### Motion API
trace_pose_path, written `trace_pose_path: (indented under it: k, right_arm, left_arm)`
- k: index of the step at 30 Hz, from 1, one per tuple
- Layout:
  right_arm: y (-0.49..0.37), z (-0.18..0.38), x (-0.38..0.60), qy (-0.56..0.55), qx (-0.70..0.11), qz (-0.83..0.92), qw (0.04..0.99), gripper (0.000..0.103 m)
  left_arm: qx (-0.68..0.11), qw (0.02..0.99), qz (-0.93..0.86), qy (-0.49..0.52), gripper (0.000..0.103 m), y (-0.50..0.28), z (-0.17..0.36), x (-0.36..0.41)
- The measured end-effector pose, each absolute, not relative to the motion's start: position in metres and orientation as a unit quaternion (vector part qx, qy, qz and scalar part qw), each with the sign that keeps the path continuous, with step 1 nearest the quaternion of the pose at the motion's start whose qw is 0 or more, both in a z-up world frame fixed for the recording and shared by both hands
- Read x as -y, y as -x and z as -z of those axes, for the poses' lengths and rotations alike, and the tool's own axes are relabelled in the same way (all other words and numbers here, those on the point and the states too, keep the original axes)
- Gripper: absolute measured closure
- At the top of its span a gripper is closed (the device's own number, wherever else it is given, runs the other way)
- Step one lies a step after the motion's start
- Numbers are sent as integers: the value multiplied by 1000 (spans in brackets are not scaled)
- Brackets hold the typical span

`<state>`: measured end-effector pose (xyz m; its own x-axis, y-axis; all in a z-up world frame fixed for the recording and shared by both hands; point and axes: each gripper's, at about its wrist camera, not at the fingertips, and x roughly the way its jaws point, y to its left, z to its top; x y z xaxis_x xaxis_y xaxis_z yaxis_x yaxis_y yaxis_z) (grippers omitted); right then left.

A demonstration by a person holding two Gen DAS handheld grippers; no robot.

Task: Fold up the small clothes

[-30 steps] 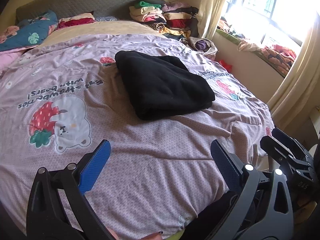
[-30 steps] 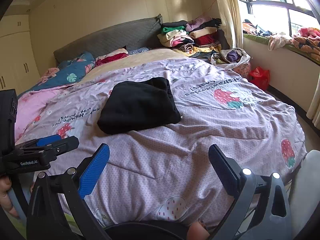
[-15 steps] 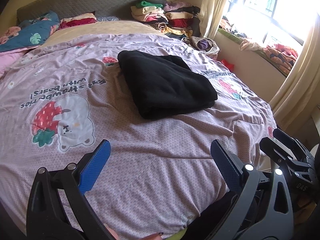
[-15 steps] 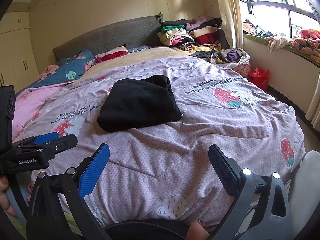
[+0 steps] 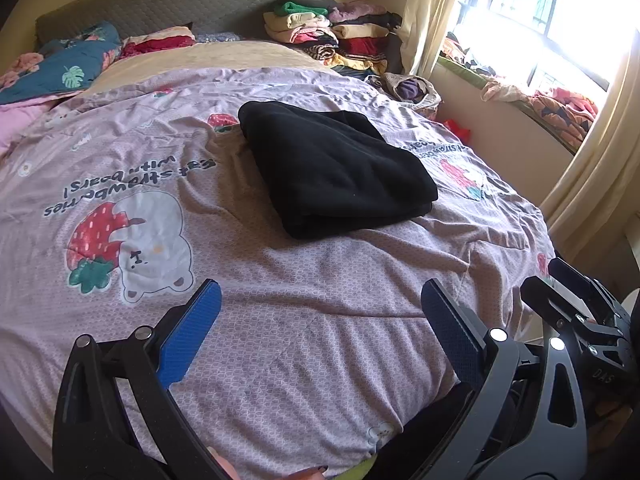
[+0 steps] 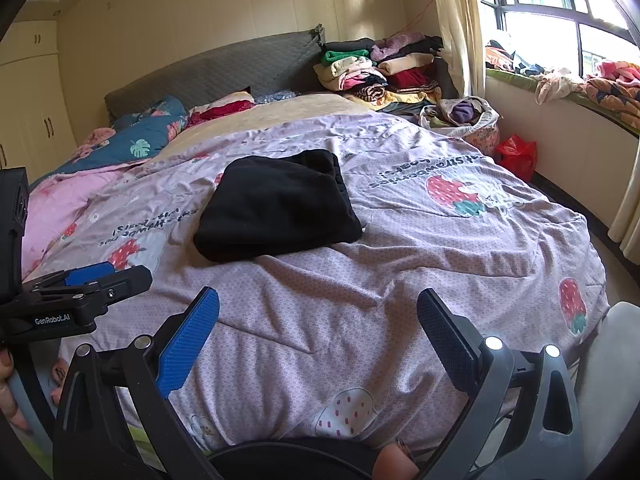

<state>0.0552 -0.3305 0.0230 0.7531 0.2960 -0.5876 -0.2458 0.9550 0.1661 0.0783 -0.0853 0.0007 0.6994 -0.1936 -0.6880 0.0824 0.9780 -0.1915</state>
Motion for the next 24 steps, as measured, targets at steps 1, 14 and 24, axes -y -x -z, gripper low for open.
trace_pose_path:
  k: [1, 14, 24]
  right_arm:
    - [-55, -24, 330, -39, -320, -145, 935, 4]
    - [-55, -20, 332, -39, -322, -142, 935, 4]
    - [-56, -18, 383, -70, -326, -81, 939, 5]
  left_arm:
    - [-380, 919, 75, 73, 9, -78, -1, 85]
    - [-380, 920, 73, 68, 9, -79, -1, 85]
    - [-399, 913, 55, 58, 9, -85, 7, 75]
